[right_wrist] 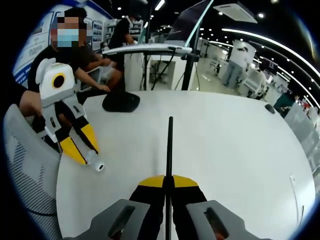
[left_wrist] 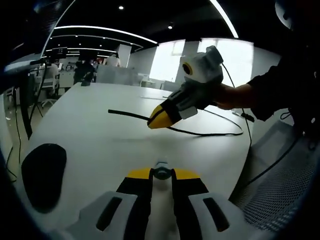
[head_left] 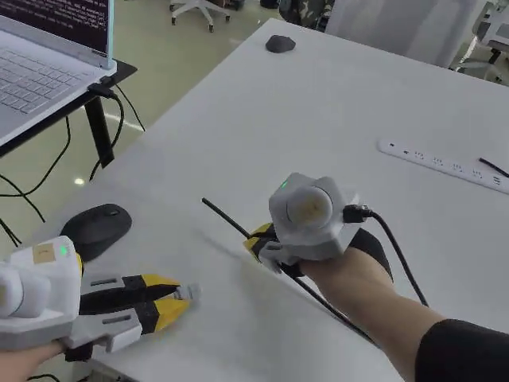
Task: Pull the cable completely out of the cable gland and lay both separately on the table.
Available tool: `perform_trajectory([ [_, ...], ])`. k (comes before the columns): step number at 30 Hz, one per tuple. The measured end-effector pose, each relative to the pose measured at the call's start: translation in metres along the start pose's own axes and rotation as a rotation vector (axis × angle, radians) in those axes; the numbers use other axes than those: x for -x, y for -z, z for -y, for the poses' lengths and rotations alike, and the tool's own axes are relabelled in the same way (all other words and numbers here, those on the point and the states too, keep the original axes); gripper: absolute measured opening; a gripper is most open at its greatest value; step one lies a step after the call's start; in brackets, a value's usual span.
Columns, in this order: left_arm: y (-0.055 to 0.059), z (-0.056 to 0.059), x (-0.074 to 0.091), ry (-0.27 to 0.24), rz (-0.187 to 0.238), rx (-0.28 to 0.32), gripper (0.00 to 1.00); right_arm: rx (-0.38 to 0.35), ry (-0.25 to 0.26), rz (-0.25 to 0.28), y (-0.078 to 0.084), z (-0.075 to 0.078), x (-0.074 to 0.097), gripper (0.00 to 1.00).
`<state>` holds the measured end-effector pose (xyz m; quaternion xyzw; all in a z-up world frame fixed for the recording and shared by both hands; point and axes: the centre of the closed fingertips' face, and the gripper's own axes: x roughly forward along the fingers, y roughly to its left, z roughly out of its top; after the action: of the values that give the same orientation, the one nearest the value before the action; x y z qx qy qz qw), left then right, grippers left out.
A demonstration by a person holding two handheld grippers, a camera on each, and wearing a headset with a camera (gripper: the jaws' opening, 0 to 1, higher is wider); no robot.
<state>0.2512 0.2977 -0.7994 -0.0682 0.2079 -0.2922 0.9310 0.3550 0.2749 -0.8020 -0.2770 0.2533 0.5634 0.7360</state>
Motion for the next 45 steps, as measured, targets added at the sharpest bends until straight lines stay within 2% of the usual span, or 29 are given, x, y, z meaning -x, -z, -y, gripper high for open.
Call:
perform_trajectory([
  [4, 0.008, 0.002, -0.002, -0.005, -0.032, -0.024, 0.15, -0.051, 0.01, -0.025, 0.008, 0.002, -0.009, 0.0],
  [5, 0.005, 0.004, -0.002, 0.002, -0.016, -0.028, 0.15, -0.046, 0.014, -0.028, 0.009, 0.002, -0.01, 0.0],
  [8, 0.005, 0.006, -0.001, -0.009, -0.01, -0.049, 0.15, -0.033, 0.016, -0.038, 0.01, 0.0, -0.011, 0.0],
  [10, 0.004, 0.012, -0.001, 0.007, -0.003, -0.024, 0.15, -0.034, 0.016, -0.044, 0.012, 0.0, -0.012, 0.0],
  [13, 0.003, 0.011, -0.001, 0.004, 0.005, -0.032, 0.15, -0.085, 0.009, -0.049, 0.013, 0.0, -0.014, 0.0],
  [14, 0.003, 0.011, -0.001, 0.003, 0.007, -0.034, 0.15, -0.087, 0.024, -0.051, 0.013, 0.002, -0.014, 0.0],
  [18, 0.003, 0.012, 0.0, 0.012, 0.007, -0.042, 0.16, -0.053, 0.026, -0.056, 0.013, 0.002, -0.013, 0.0],
  [21, 0.003, 0.008, -0.002, 0.002, 0.014, -0.037, 0.16, -0.054, 0.032, -0.057, 0.014, 0.005, -0.012, 0.03],
  [25, 0.002, 0.005, -0.003, -0.01, 0.025, -0.011, 0.2, -0.083, 0.034, -0.057, 0.015, 0.008, -0.01, 0.17],
  [26, -0.001, 0.008, -0.003, 0.006, 0.043, 0.01, 0.22, -0.081, 0.038, -0.057, 0.015, 0.008, -0.01, 0.19],
  [29, -0.005, 0.005, -0.003, -0.01, 0.07, 0.006, 0.36, -0.093, 0.036, -0.059, 0.016, 0.007, -0.008, 0.27],
  [32, -0.007, 0.003, -0.003, -0.019, 0.078, 0.012, 0.57, -0.106, 0.035, -0.051, 0.014, 0.005, -0.007, 0.37],
  [34, -0.01, 0.002, -0.003, -0.023, 0.097, 0.009, 0.69, -0.085, 0.06, -0.057, 0.015, 0.008, -0.005, 0.43],
  [35, -0.012, 0.003, -0.003, -0.022, 0.107, 0.018, 0.73, -0.087, 0.063, -0.05, 0.014, 0.008, -0.003, 0.49],
  [37, -0.033, 0.002, 0.001, -0.036, 0.228, -0.023, 0.79, -0.116, 0.084, -0.034, 0.01, 0.012, 0.0, 0.67],
  [38, -0.033, 0.001, 0.002, -0.044, 0.224, -0.005, 0.81, -0.116, 0.095, -0.031, 0.009, 0.015, 0.001, 0.75],
  [39, -0.031, -0.001, 0.001, -0.053, 0.212, 0.042, 0.9, -0.117, 0.103, -0.028, 0.008, 0.016, 0.002, 0.85],
  [40, -0.032, -0.002, 0.0, -0.056, 0.215, 0.053, 0.99, -0.128, 0.109, -0.008, 0.005, 0.018, 0.004, 0.92],
  [41, -0.033, -0.003, 0.001, -0.061, 0.219, 0.04, 0.98, -0.144, 0.112, 0.001, 0.004, 0.018, 0.005, 1.0],
  [42, -0.036, -0.003, 0.001, -0.065, 0.235, 0.039, 0.99, -0.154, 0.101, -0.009, 0.005, 0.017, 0.009, 0.97],
  [43, -0.038, -0.001, 0.001, -0.055, 0.239, 0.058, 0.99, -0.169, 0.094, -0.007, 0.005, 0.016, 0.009, 1.0],
  [45, -0.038, 0.002, 0.0, -0.046, 0.228, 0.059, 0.99, -0.171, 0.1, -0.016, 0.008, 0.015, 0.014, 0.99],
])
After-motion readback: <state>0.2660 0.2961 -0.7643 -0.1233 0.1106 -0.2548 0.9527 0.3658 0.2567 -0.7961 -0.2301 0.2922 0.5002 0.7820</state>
